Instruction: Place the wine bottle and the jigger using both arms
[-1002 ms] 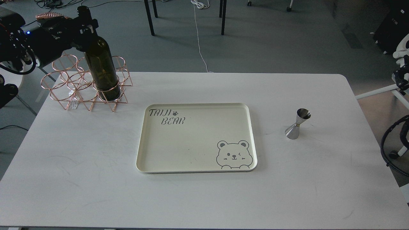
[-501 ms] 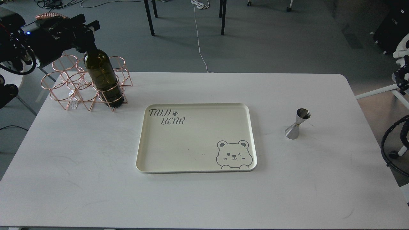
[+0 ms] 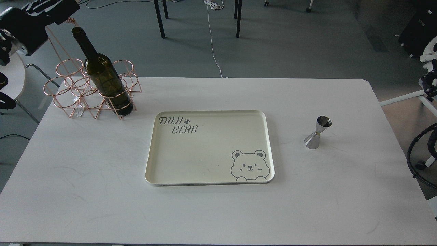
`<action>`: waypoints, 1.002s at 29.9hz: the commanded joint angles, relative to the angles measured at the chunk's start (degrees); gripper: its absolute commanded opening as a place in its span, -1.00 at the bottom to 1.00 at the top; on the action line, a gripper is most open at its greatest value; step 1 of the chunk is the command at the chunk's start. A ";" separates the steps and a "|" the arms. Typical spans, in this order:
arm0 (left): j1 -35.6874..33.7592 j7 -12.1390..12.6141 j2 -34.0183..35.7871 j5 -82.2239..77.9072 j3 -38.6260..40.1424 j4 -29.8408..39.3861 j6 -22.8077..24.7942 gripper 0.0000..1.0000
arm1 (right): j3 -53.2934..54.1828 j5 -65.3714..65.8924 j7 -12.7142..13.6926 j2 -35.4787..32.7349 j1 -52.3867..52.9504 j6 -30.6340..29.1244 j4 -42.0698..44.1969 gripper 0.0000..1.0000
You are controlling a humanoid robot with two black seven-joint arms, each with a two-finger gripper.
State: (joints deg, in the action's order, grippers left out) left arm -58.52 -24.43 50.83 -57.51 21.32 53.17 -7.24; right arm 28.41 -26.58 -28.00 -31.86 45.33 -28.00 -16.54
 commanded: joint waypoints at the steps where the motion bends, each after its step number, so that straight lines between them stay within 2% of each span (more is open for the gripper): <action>1: 0.16 0.08 0.50 16.42 0.47 -0.96 0.99 0.95 | 0.25 0.03 0.00 0.04 0.29 0.00 0.10 0.97; 5: 0.77 0.08 0.94 34.44 0.47 -2.01 7.92 0.95 | 0.25 0.03 0.00 0.21 -0.06 0.00 1.86 0.97; 9: 1.30 -0.09 -0.11 47.37 0.38 -6.67 12.76 0.95 | 0.51 -0.05 0.00 0.57 0.12 0.00 2.39 0.97; 12: 2.96 -1.23 -1.52 56.52 0.47 -9.74 16.97 0.95 | 0.69 -0.06 0.00 0.48 0.11 0.00 2.48 0.97; 15: 4.98 -3.57 -3.62 63.99 0.47 -14.57 22.42 0.95 | 0.86 -0.14 0.00 0.48 -0.15 0.00 2.48 0.97; 19: 7.89 -3.57 -8.80 69.54 0.56 -23.71 29.72 0.95 | 1.13 -0.14 0.00 0.65 -0.59 0.00 2.48 0.97; 23: 9.73 -3.57 -12.06 71.83 1.17 -28.55 32.63 0.95 | 1.21 -0.14 0.00 0.83 -0.68 0.00 2.48 0.97; 26: 11.84 -3.57 -13.47 71.93 2.58 -29.00 35.00 0.97 | 1.04 -0.23 0.00 1.01 -1.20 0.00 2.48 0.97; 30: 14.13 -3.57 -15.40 71.92 3.55 -29.09 35.24 0.97 | 0.77 -0.14 0.05 3.55 -2.43 0.00 2.48 0.97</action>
State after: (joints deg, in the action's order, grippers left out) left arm -45.78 -28.02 36.58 14.38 24.25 24.22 27.69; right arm 29.34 -26.80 -28.00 -30.12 43.54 -28.00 -14.06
